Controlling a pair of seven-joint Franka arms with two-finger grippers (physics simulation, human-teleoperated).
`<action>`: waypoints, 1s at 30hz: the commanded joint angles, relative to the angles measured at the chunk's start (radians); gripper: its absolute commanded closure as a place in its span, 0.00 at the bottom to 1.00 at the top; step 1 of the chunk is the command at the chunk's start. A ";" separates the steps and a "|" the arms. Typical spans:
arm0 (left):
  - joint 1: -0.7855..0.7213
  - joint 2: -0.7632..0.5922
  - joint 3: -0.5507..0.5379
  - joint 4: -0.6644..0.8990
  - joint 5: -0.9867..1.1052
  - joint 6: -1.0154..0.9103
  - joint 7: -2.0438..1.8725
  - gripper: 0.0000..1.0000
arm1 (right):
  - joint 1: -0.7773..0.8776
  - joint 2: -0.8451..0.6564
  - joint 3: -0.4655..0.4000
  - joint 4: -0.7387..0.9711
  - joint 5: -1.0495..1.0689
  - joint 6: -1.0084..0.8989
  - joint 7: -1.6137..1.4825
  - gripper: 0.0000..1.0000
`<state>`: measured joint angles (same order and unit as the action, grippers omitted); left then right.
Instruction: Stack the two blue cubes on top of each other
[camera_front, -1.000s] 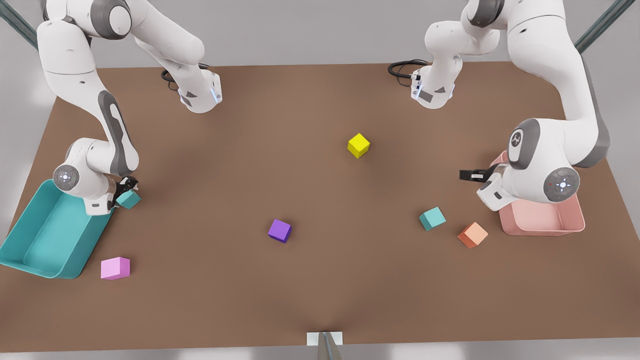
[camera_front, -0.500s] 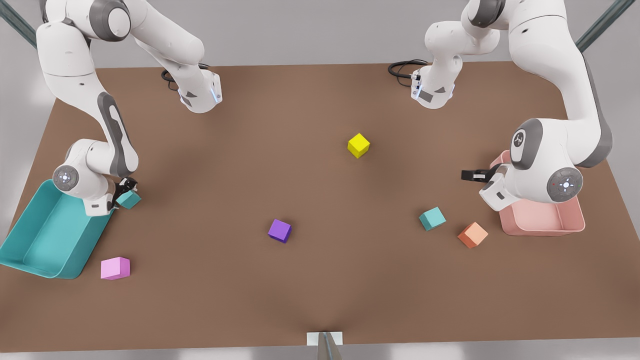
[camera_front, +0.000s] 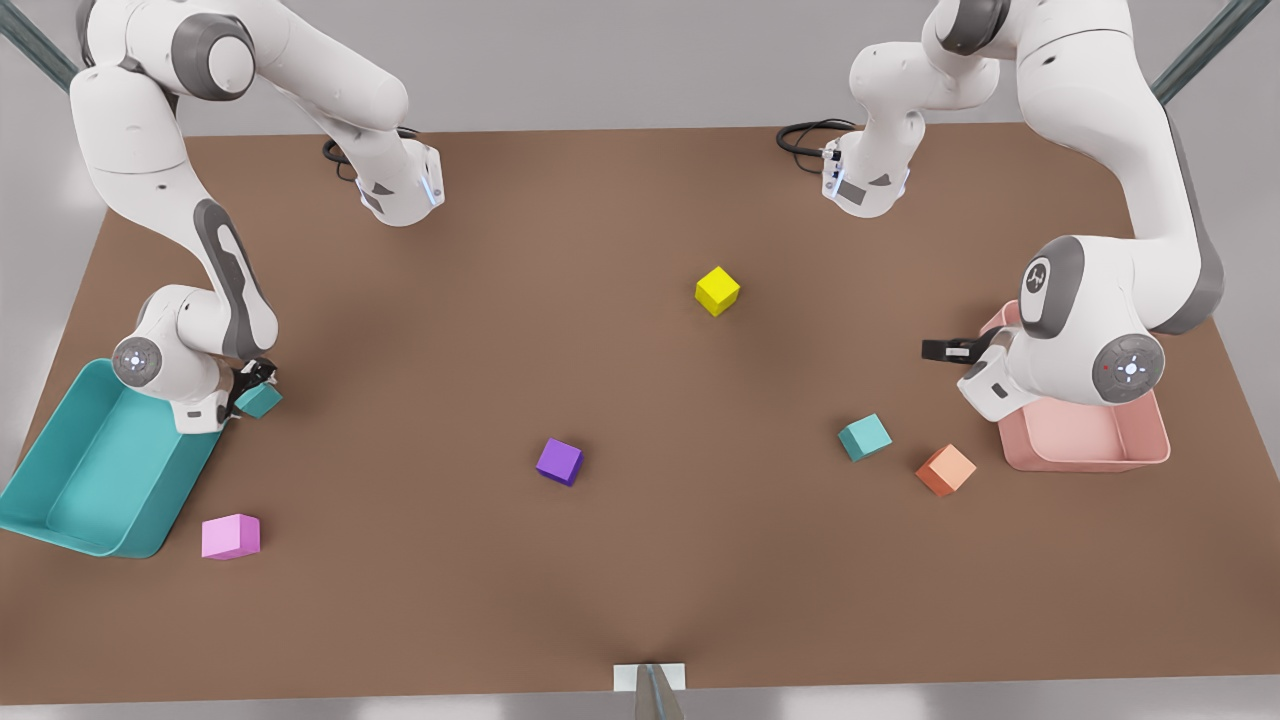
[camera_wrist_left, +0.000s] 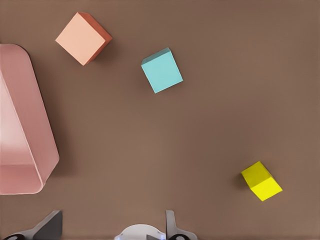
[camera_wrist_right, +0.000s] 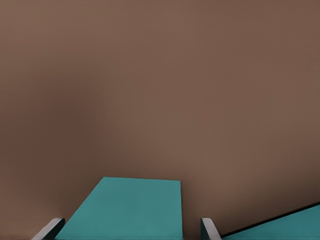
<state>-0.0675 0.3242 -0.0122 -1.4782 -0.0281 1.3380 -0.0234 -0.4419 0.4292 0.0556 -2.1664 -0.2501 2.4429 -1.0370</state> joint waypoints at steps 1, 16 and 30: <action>0.000 0.000 0.000 0.001 0.000 0.000 0.000 0.00 | 0.000 0.000 -0.002 0.000 0.000 0.007 -0.009 0.00; -0.012 -0.002 -0.003 0.009 -0.001 0.000 -0.006 0.00 | 0.235 -0.081 0.033 0.079 0.206 -0.194 0.057 0.34; -0.069 0.141 -0.011 -0.010 -0.009 0.323 -0.363 0.00 | 1.164 0.308 0.035 0.856 0.304 -0.456 1.382 0.31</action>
<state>-0.1357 0.4503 -0.0227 -1.5048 -0.0327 1.5006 -0.0967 0.7145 0.7268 0.0905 -1.3261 0.0481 2.0407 -0.5102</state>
